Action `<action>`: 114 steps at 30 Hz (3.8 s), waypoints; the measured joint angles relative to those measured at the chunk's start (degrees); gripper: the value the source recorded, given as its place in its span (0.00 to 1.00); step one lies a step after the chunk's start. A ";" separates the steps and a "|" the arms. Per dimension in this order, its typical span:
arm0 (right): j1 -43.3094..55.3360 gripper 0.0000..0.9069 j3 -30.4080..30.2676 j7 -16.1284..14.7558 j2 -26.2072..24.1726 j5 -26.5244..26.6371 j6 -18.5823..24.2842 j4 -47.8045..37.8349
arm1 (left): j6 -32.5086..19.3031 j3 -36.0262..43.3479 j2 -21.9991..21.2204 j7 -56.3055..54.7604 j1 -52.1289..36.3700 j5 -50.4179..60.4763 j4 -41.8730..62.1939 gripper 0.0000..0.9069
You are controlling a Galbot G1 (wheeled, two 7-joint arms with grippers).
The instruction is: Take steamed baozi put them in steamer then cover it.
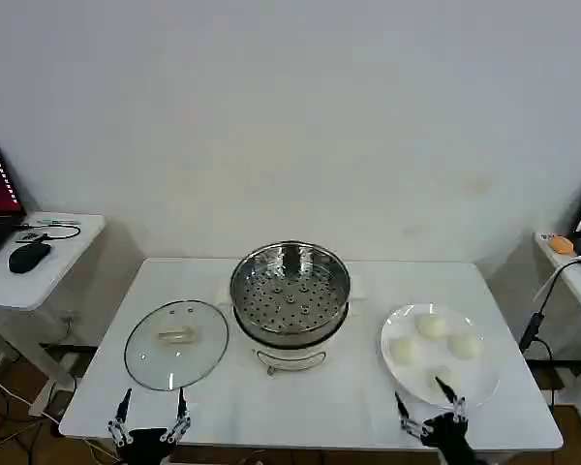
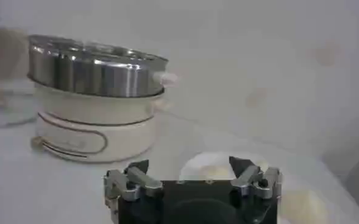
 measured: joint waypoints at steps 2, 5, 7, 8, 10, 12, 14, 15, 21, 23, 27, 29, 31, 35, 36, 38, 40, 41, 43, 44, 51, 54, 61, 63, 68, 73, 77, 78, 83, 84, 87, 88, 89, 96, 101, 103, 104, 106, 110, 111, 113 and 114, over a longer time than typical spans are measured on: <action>2.45 1.00 1.04 -2.55 -2.43 -2.33 -1.99 -0.49 | 0.45 0.04 -0.10 0.29 0.00 0.58 -0.04 1.00; 5.92 1.00 2.55 -7.54 -6.56 -6.07 -4.76 -1.20 | 1.07 0.13 -0.35 0.52 0.04 1.27 -0.07 1.00; 8.10 1.00 3.32 -11.21 -9.54 -8.69 -6.07 -1.73 | 1.38 0.16 -0.43 0.62 0.22 1.70 -0.06 1.00; 9.35 1.00 3.53 -13.47 -11.37 -10.25 -6.74 -2.12 | 1.47 0.23 -0.45 0.64 0.37 1.92 -0.05 1.00; 11.71 1.00 3.66 -17.68 -14.67 -12.89 -7.56 -3.05 | 1.56 0.40 -0.55 0.64 0.62 2.41 0.04 1.00; 14.74 1.00 3.30 -22.19 -18.19 -15.50 -7.98 -4.37 | 1.56 0.56 -0.72 0.61 0.79 2.89 0.22 1.00; 18.19 1.00 1.93 -26.58 -21.53 -17.66 -8.14 -6.05 | 1.49 0.69 -0.94 0.52 0.87 3.36 0.39 1.00; 20.00 1.00 0.93 -28.54 -22.97 -18.58 -8.15 -6.88 | 1.43 0.75 -0.96 0.50 0.96 3.57 0.45 1.00; 35.45 1.00 -10.58 -39.91 -29.40 -22.61 -6.85 -14.31 | 1.36 0.84 -1.12 0.03 0.85 4.38 0.55 1.00; 41.77 1.00 -16.02 -43.18 -30.54 -23.13 -6.08 -17.52 | 1.56 0.85 -1.30 -0.14 0.64 4.51 0.53 1.00; 54.50 1.00 -27.70 -48.21 -31.49 -23.22 -5.22 -24.21 | 1.74 0.31 -1.42 -0.59 0.77 4.57 0.07 1.00; 60.69 1.00 -33.67 -50.36 -31.21 -23.04 -4.91 -27.84 | 1.76 0.10 -1.48 -0.77 0.89 4.59 -0.18 1.00; 65.96 1.00 -38.74 -52.13 -30.46 -22.75 -4.75 -31.11 | 1.83 -0.10 -1.66 -0.90 0.89 4.63 -0.43 1.00; 75.49 1.00 -48.11 -54.43 -28.09 -22.31 -4.64 -37.69 | 2.26 -0.24 -2.01 -0.90 0.51 4.74 -0.66 1.00; 77.36 1.00 -50.02 -54.86 -27.37 -22.11 -4.64 -39.19 | 2.37 -0.35 -2.02 -0.91 0.45 4.74 -0.71 1.00; 80.69 1.00 -53.62 -55.52 -25.76 -21.83 -4.64 -42.16 | 2.52 -0.55 -2.00 -0.93 0.39 4.65 -0.79 1.00; 83.14 1.00 -56.57 -56.08 -24.12 -21.71 -4.50 -45.05 | 2.58 -0.83 -2.07 -0.99 0.35 4.55 -0.90 1.00; 84.09 1.00 -57.95 -56.30 -23.32 -21.55 -4.47 -46.38 | 2.62 -0.87 -2.18 -1.01 0.31 4.53 -0.90 1.00; 85.77 1.00 -60.43 -56.76 -21.84 -21.37 -4.39 -48.80 | 2.73 -0.85 -2.40 -1.01 0.28 4.55 -0.89 1.00; 86.45 1.00 -61.38 -56.91 -21.24 -21.34 -4.31 -49.80 | 2.75 -0.83 -2.44 -1.01 0.29 4.58 -0.84 1.00; 89.50 1.00 -66.29 -57.85 -17.26 -22.34 -3.97 -55.71 | 2.99 -0.91 -2.78 -1.03 0.06 4.66 -0.51 1.00; 90.30 1.00 -67.50 -58.08 -16.03 -22.90 -3.92 -57.54 | 3.00 -0.94 -2.81 -1.09 0.10 4.66 -0.36 1.00; 90.78 0.86 -69.02 -58.10 -14.43 -24.35 -3.96 -60.04 | 2.98 -0.96 -2.83 -1.32 0.46 4.67 -0.25 1.00; 90.85 0.81 -69.33 -58.08 -14.34 -24.48 -3.97 -60.30 | 2.97 -1.00 -2.78 -1.38 0.45 4.67 -0.24 1.00; 91.13 0.66 -70.11 -58.02 -14.12 -24.39 -4.09 -60.70 | 2.97 -1.02 -2.75 -1.42 0.40 4.67 -0.25 1.00; 91.13 0.60 -70.50 -57.84 -14.18 -24.03 -4.27 -60.70 | 2.96 -0.96 -2.84 -1.46 0.42 4.70 -0.45 1.00; 90.96 0.60 -70.80 -57.84 -14.62 -23.67 -4.37 -60.24 | 2.96 -0.85 -2.86 -1.55 0.51 4.71 -0.53 1.00; 90.91 0.60 -70.86 -57.85 -14.74 -23.55 -4.42 -60.09 | 2.96 -0.79 -2.91 -1.56 0.51 4.74 -0.58 1.00; 91.11 0.60 -70.92 -58.00 -15.56 -22.73 -4.65 -59.10 | 2.96 -0.52 -2.99 -1.64 0.55 4.89 -0.72 1.00; 91.26 0.60 -70.89 -58.02 -15.79 -22.48 -4.66 -58.82 | 2.96 -0.51 -2.97 -1.65 0.56 4.90 -0.72 1.00; 92.00 0.60 -71.03 -57.83 -16.58 -21.56 -4.90 -57.71 | 2.95 -0.51 -2.88 -1.81 0.53 4.91 -0.67 1.00; 92.37 0.60 -71.17 -57.75 -16.88 -21.22 -4.99 -57.33 | 2.95 -0.51 -2.82 -1.90 0.51 4.91 -0.62 1.00; 92.79 0.60 -71.35 -57.70 -17.17 -20.85 -5.07 -56.92 | 2.95 -0.51 -2.75 -1.99 0.45 4.90 -0.57 1.00; 98.40 0.60 -73.23 -56.97 -18.67 -17.46 -5.56 -53.38 | 2.99 -0.49 -2.34 -2.03 0.04 4.70 -0.54 1.00; 104.39 0.60 -75.62 -56.41 -18.22 -14.22 -5.47 -52.06 | 2.99 -0.57 -2.03 -2.19 -0.20 4.48 -0.09 1.00; 106.99 0.60 -76.83 -56.10 -17.56 -12.85 -5.38 -52.02 | 2.99 -0.63 -1.98 -2.24 -0.41 4.47 0.10 1.00; 108.22 0.60 -77.42 -55.99 -17.21 -12.27 -5.32 -52.01 | 2.99 -0.66 -1.95 -2.28 -0.48 4.47 0.19 1.00; 110.62 0.60 -78.64 -55.72 -16.24 -11.07 -5.13 -52.07 | 2.99 -0.73 -1.94 -2.47 -0.53 4.44 0.24 1.00; 114.79 0.60 -81.11 -55.01 -13.89 -8.84 -4.70 -52.08 | 2.99 -0.96 -1.92 -2.71 -0.38 4.39 0.31 1.00; 115.58 0.60 -81.87 -54.75 -13.10 -8.38 -4.52 -51.94 | 2.99 -1.03 -1.94 -2.74 -0.29 4.39 0.31 1.00; 116.63 0.60 -83.06 -54.23 -11.44 -7.42 -4.16 -51.50 | 2.98 -1.11 -2.03 -2.85 -0.18 4.39 0.31 1.00; 117.17 0.60 -83.73 -53.88 -10.53 -6.93 -3.93 -51.23 | 2.98 -1.23 -2.15 -3.00 -0.20 4.40 0.30 1.00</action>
